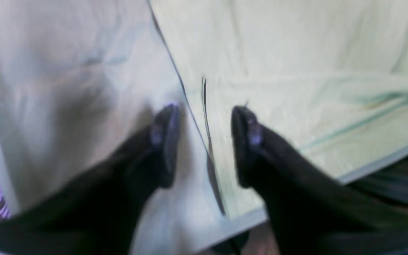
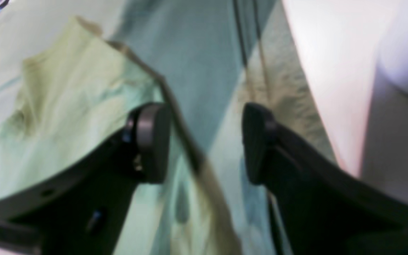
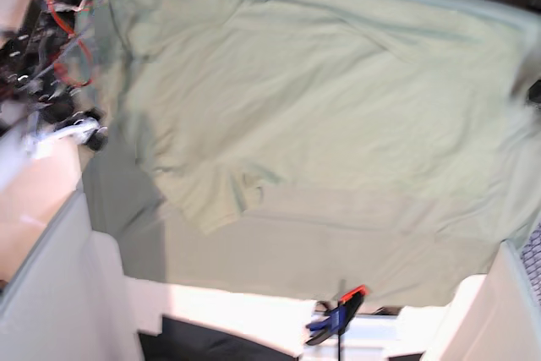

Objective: Fold the T-shirt properly

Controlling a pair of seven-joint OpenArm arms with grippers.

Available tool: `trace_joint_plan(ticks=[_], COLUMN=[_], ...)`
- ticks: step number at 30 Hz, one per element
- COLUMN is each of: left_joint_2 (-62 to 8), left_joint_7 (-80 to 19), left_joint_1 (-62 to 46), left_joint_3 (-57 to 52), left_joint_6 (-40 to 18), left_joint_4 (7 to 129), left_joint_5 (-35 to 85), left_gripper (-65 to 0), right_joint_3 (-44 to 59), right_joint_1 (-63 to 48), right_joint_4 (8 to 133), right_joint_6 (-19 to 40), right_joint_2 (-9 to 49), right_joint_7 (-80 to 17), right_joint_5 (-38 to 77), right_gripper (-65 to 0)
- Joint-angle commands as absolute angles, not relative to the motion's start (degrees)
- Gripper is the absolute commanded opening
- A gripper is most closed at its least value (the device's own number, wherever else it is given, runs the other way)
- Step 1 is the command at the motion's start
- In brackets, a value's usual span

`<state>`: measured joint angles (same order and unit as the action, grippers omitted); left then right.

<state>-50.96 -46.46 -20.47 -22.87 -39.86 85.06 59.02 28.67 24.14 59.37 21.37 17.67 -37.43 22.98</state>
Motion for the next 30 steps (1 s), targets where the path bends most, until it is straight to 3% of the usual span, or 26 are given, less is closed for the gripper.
trace_joint_plan(ticks=[1, 3, 6, 12, 20, 28, 30], left_joint_2=[-52.6, -52.5, -52.6, -52.4, -50.8, -41.8, -39.6], left_joint_7=[-45.3, -43.9, -39.0, -33.2, -30.8, -25.9, -23.4], left_joint_1=[-20.1, -20.1, -20.0, -16.3, 3.8, 25.8, 29.6], left_joint_3=[-23.6, -23.6, -23.6, -23.4, -12.8, 0.4, 2.8], left_joint_6=[-40.0, -40.0, -40.0, -37.0, -36.6, -36.5, -32.9], left_joint_4=[85.7, 85.7, 85.7, 83.8, 68.6, 45.5, 39.1], left_joint_5=[59.7, 58.6, 54.8, 48.6, 48.5, 42.5, 39.1], left_gripper=[-32.2, -28.5, -28.4, -28.4, -28.5, -28.5, -28.5], right_joint_3=[28.7, 28.6, 27.1, 21.9, 19.9, 19.9, 19.9], right_joint_1=[27.7, 31.1, 33.5, 33.8, 33.8, 33.6, 33.4], right_joint_4=[57.1, 51.0, 45.8, 45.2, 45.2, 45.2, 45.2], right_joint_6=[21.7, 22.1, 23.4, 23.4, 23.4, 23.4, 23.4], right_joint_2=[18.6, 18.2, 17.7, 15.9, 12.8, 13.4, 13.5], right_joint_7=[-35.7, -35.8, -35.5, -34.9, -35.2, -35.2, -35.2], right_joint_5=[23.9, 23.9, 23.4, 22.0, 20.3, 20.3, 20.3], right_gripper=[-32.7, -32.7, -32.7, -32.7, -32.7, -32.7, -32.7])
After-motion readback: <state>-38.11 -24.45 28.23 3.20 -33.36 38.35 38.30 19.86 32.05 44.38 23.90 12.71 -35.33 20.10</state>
